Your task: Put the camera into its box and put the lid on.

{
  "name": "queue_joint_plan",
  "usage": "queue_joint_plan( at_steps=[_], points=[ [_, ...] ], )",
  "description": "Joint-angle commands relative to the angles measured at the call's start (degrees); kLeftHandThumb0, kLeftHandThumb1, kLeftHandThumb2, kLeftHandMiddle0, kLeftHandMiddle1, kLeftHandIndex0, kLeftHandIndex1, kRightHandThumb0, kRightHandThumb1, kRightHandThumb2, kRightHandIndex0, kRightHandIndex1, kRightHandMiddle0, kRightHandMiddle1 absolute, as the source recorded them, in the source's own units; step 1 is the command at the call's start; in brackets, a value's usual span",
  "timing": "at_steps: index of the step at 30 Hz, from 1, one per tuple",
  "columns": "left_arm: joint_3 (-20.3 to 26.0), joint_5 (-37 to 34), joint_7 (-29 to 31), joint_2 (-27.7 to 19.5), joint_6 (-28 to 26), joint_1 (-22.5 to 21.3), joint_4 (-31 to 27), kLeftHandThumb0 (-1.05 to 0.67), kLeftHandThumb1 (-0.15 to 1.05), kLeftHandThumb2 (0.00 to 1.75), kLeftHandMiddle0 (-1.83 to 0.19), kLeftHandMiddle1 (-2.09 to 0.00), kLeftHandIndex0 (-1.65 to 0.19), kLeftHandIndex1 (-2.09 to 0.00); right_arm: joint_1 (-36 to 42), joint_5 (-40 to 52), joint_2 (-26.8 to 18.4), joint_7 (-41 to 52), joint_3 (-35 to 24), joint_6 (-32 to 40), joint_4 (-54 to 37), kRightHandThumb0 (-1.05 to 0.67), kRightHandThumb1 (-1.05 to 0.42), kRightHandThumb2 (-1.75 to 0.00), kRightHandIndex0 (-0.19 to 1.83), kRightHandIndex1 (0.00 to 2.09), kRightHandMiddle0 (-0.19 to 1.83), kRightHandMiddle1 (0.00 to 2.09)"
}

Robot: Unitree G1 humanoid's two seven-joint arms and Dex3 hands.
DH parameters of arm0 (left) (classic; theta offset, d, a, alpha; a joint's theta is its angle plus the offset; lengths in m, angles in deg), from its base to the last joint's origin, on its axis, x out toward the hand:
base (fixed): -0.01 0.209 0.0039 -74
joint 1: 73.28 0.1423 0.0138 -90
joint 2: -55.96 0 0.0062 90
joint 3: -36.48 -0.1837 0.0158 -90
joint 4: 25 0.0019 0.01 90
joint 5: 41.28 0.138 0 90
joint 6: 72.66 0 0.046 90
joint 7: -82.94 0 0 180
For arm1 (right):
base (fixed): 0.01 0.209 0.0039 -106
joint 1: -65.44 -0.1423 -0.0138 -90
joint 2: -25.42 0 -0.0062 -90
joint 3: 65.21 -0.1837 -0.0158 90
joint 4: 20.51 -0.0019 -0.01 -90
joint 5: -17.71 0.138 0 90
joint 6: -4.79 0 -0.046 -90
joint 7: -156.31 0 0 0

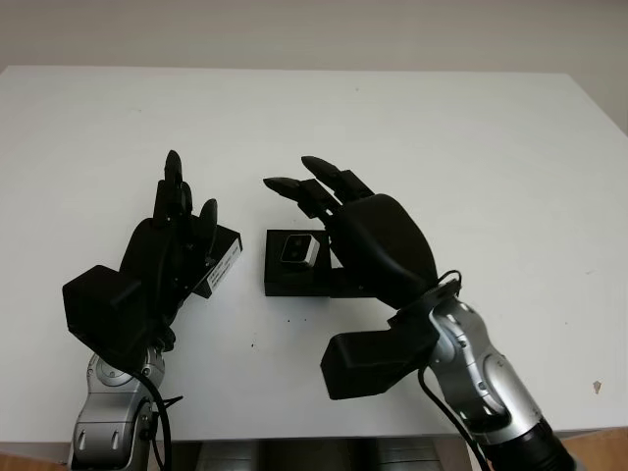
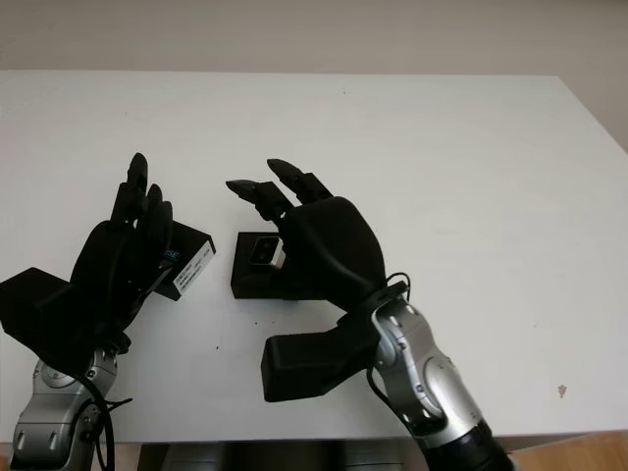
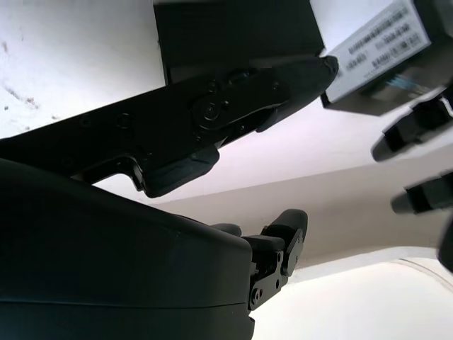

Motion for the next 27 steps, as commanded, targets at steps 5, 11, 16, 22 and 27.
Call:
queue_joint_plan(
  at_steps=[5,11,16,22,27],
  points=[
    [-0.13,0.29,-0.23,0.03,0.35,0.24,-0.41,-0.73,1.05,0.57,0.19,0.0,0.19,0.0,-2.84,-1.09,1.05,-5.68,0.62,-1.19,7.1,-0.71,-0.97,-0.06,0.23,0.21,0.11,0.86],
    [-0.21,0.3,-0.24,0.15,0.23,0.25,-0.39,-0.73,1.05,0.57,0.19,0.0,0.19,0.0,-4.45,-0.47,0.92,-8.51,0.58,-2.26,10.88,-0.67,-1.0,-0.06,0.26,0.21,0.11,1.0],
    [-0.25,0.32,0.09,-0.07,0.55,0.2,-0.04,-0.74,1.05,0.57,0.19,0.0,0.19,0.0,-5.04,-0.12,0.81,-9.17,0.38,-2.47,12.28,-0.64,-0.99,-0.05,0.27,0.22,0.12,1.05],
    [-0.18,0.22,0.02,0.08,0.44,0.2,-0.19,-0.73,1.05,0.57,0.19,0.0,0.19,0.0,-5.12,0.3,0.54,-9.24,0.11,-2.39,12.2,-0.63,-1.0,-0.05,0.29,0.24,0.13,1.11],
    [-0.03,-0.05,0.01,0.2,0.54,0.05,-0.16,-0.73,1.05,0.57,0.19,0.0,0.19,0.0,-4.65,-0.08,-0.2,-9.08,0.01,-2.32,11.1,-0.63,-1.01,-0.06,0.29,0.25,0.13,1.14]
  ],
)
